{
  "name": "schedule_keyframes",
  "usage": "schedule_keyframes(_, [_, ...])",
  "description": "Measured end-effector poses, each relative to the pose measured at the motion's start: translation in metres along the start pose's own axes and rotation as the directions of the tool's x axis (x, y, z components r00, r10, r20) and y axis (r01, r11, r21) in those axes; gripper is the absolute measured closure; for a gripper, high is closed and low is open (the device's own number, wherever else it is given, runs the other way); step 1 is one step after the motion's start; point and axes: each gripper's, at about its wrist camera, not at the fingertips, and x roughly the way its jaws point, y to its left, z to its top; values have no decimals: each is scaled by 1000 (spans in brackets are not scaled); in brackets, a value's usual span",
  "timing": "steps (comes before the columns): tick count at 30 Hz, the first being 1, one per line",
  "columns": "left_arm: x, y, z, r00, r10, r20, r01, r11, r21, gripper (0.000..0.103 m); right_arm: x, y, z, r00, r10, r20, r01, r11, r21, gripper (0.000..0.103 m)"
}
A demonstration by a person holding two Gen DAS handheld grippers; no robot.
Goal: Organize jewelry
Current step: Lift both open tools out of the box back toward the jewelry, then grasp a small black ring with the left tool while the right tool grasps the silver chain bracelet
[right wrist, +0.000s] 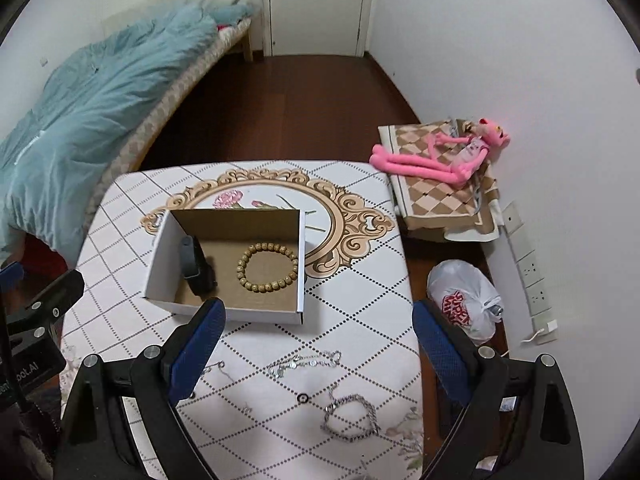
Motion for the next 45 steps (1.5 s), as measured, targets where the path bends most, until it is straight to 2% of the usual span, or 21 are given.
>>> schedule_keyframes(11, [-53,2,-14,998,-15,61,16,1000,-4,0,-69,-1,-18,994,7,105,-7,1000,3,7])
schedule_keyframes(16, [-61,5,-20,999,-10,44,12,999,-31,0,-84,-5,-25,992,45,115,-49,998,29,7])
schedule_keyframes(20, [-48,6,-37,1000,1,13,0,1000,-27,0,-69,-16,-42,996,72,56,-77,994,82,7])
schedule_keyframes(23, [-26,7,-57,999,32,-40,-33,999,-19,0,-38,-33,-63,996,82,-36,-76,985,153,7])
schedule_keyframes(27, [11,5,-88,988,75,-132,-76,997,-1,0,8,-61,-97,985,75,-153,-37,970,240,7])
schedule_keyframes(30, [36,2,-106,977,82,-196,-83,997,1,0,46,-78,-122,968,76,-240,-1,955,295,9])
schedule_keyframes(33, [59,-5,-122,964,94,-249,-94,996,12,0,84,-90,-145,950,67,-306,37,945,324,15])
schedule_keyframes(38, [83,-11,-140,948,104,-301,-100,995,27,0,125,-92,-162,934,41,-355,79,946,315,27])
schedule_keyframes(39, [85,-11,-141,946,103,-306,-98,995,31,0,125,-88,-160,944,-2,-331,101,954,282,29])
schedule_keyframes(42, [91,-14,-144,945,84,-317,-77,996,34,1,127,-81,-155,951,-23,-308,99,968,232,36])
schedule_keyframes(44, [95,-18,-145,945,66,-320,-58,998,34,1,126,-76,-153,960,-27,-280,89,974,208,57])
schedule_keyframes(45, [95,-20,-145,946,54,-320,-44,998,37,1,125,-73,-152,965,-29,-260,82,978,193,63])
